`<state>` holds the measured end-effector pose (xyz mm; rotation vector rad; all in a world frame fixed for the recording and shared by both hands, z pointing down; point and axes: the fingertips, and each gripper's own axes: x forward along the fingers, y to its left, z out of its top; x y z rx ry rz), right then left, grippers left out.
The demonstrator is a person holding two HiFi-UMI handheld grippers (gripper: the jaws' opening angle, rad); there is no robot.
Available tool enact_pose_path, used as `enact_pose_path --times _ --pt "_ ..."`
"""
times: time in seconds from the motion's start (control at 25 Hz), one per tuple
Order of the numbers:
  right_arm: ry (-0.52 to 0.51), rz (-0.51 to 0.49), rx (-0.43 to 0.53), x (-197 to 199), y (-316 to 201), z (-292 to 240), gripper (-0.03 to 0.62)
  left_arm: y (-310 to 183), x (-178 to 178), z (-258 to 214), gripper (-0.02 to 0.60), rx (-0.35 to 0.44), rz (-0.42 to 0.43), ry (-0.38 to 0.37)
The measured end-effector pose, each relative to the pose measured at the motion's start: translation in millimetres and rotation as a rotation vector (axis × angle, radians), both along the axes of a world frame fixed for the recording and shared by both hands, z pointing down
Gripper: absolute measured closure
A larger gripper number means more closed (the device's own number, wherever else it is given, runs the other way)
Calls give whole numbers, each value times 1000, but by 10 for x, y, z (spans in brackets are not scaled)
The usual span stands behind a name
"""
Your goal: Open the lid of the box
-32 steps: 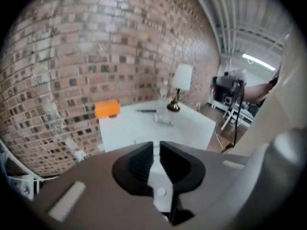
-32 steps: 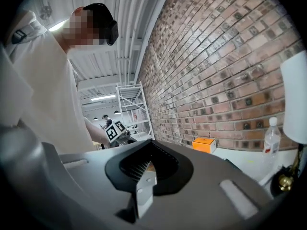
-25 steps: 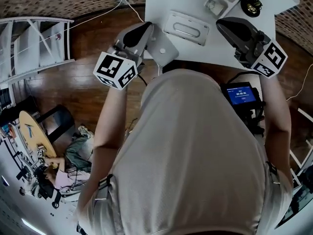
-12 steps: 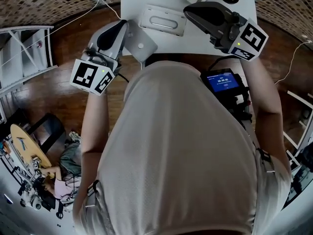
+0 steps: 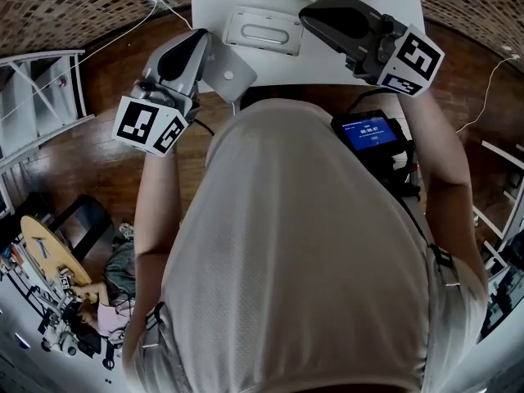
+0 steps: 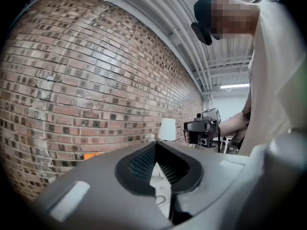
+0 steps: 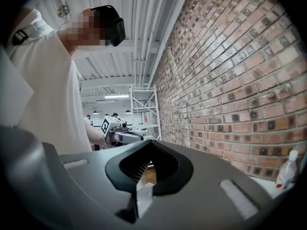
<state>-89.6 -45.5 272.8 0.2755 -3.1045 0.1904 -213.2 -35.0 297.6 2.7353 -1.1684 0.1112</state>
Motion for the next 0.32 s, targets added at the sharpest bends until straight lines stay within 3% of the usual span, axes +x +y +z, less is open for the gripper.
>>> enact_pose_path --times 0.32 --pt "18 9 8 36 -4 92 594 -32 54 46 581 -1 14 -3"
